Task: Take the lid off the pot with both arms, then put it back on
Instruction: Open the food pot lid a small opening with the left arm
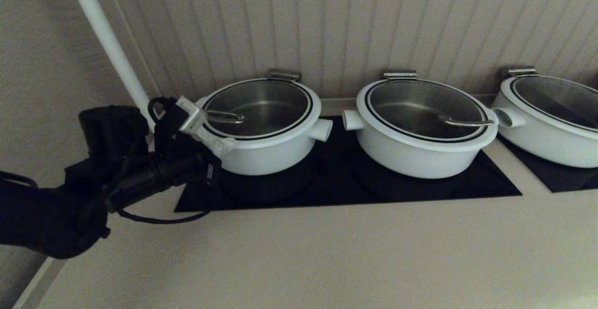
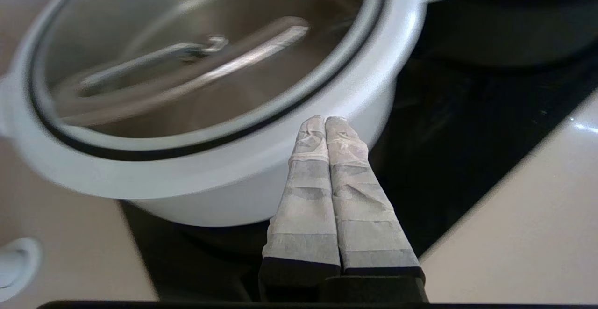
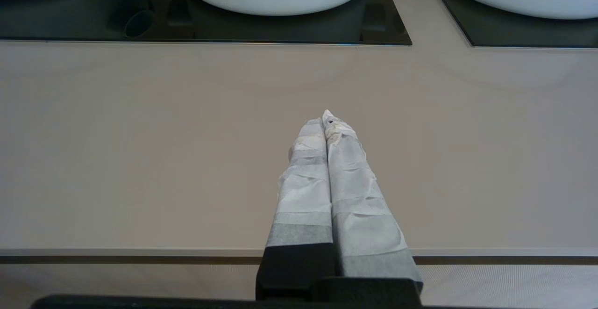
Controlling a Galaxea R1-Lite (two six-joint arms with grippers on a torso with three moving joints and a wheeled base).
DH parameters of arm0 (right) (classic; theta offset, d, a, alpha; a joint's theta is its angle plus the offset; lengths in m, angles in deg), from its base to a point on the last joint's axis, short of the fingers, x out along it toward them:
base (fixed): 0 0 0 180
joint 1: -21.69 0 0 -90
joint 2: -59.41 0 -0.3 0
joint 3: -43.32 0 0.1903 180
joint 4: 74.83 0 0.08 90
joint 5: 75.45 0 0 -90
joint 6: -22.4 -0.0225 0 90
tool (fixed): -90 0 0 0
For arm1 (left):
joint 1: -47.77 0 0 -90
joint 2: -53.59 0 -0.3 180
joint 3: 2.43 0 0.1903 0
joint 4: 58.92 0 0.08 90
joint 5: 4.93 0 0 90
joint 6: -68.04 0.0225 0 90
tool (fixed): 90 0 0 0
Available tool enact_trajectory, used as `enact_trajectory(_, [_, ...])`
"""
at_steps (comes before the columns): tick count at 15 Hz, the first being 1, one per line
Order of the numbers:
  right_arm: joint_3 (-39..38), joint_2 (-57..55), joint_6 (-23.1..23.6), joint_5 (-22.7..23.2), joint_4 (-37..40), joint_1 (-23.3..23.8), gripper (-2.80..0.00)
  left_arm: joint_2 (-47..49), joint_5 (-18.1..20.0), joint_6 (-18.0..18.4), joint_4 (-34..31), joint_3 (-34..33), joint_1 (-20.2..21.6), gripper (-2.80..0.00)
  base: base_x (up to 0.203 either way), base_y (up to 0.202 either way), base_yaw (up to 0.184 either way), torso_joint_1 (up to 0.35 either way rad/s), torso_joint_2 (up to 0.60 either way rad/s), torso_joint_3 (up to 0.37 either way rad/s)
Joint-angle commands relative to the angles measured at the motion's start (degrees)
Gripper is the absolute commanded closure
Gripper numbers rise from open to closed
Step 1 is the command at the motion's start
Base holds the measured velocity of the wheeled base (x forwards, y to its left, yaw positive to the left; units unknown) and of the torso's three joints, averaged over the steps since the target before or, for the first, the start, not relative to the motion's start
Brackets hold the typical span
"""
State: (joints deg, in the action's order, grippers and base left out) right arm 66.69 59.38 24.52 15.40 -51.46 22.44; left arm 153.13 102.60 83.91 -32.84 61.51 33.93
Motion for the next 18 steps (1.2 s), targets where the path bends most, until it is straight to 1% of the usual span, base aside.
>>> enact_trajectory(1, [0.0, 0.02, 0.06, 0.11, -0.01, -0.04, 0.0, 0.89, 0.13, 0.14, 0.3, 1.55, 1.37, 0.0, 0.0, 0.0, 0.0, 0.0, 0.0, 0.0])
enact_trajectory(4, [0.0, 0.02, 0.25, 0.29, 0.0, -0.04, 0.0, 1.54, 0.13, 0.12, 0.3, 3.35, 2.65, 0.0, 0.0, 0.0, 0.0, 0.0, 0.0, 0.0])
enact_trajectory(7, [0.0, 0.02, 0.2, 0.29, 0.0, 0.05, 0.0, 1.89, 0.13, 0.12, 0.3, 4.72, 2.77, 0.0, 0.0, 0.0, 0.0, 0.0, 0.0, 0.0])
enact_trajectory(10, [0.0, 0.02, -0.1, 0.03, -0.09, 0.04, 0.0, 2.37, 0.13, 0.22, 0.3, 7.51, 2.77, 0.0, 0.0, 0.0, 0.0, 0.0, 0.0, 0.0])
enact_trajectory(13, [0.0, 0.02, -0.1, 0.11, -0.09, 0.05, 0.0, 3.4, -0.94, 0.21, 0.3, 10.17, 2.77, 0.0, 0.0, 0.0, 0.0, 0.0, 0.0, 0.0])
enact_trajectory(18, [0.0, -0.03, -0.19, 0.11, -0.09, -0.04, 0.0, 3.74, -1.01, 0.21, 0.26, 10.94, 2.77, 0.0, 0.0, 0.0, 0.0, 0.0, 0.0, 0.0])
